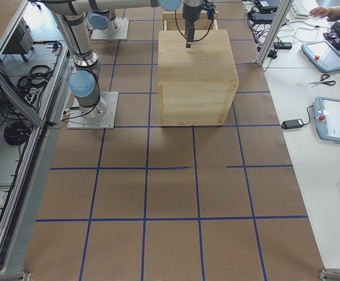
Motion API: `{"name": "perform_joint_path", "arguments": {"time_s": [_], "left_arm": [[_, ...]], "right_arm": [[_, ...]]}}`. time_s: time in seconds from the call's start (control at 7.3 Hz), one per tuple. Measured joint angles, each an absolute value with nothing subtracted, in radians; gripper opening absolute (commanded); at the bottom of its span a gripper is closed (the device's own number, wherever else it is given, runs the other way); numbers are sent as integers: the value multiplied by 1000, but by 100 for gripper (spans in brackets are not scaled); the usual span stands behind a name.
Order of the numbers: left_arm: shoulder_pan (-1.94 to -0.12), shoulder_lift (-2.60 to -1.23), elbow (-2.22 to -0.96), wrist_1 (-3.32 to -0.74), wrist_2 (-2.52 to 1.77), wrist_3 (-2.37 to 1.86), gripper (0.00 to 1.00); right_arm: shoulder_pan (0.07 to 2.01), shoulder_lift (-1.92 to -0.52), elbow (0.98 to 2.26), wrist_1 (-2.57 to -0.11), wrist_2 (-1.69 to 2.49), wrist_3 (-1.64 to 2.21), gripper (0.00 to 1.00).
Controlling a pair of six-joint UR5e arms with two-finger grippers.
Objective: Open upper drawer
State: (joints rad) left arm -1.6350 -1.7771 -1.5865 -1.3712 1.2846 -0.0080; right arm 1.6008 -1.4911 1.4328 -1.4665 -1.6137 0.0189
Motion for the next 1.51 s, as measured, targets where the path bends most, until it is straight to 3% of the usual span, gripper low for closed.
{"name": "perform_joint_path", "arguments": {"time_s": [0.68,1.23,1.51], "left_arm": [[-1630,-1767,-1573,-1408,1341,3,100],[-1544,-1660,-1391,-1739,1531,61,100],[-1538,-1612,-1374,-1782,1577,63,100]], "right_arm": [[1601,-1491,1434,-1466,-1614,19,100],[1601,-1491,1433,-1466,-1614,20,100],[1601,-1491,1433,-1466,-1614,19,100]]}}
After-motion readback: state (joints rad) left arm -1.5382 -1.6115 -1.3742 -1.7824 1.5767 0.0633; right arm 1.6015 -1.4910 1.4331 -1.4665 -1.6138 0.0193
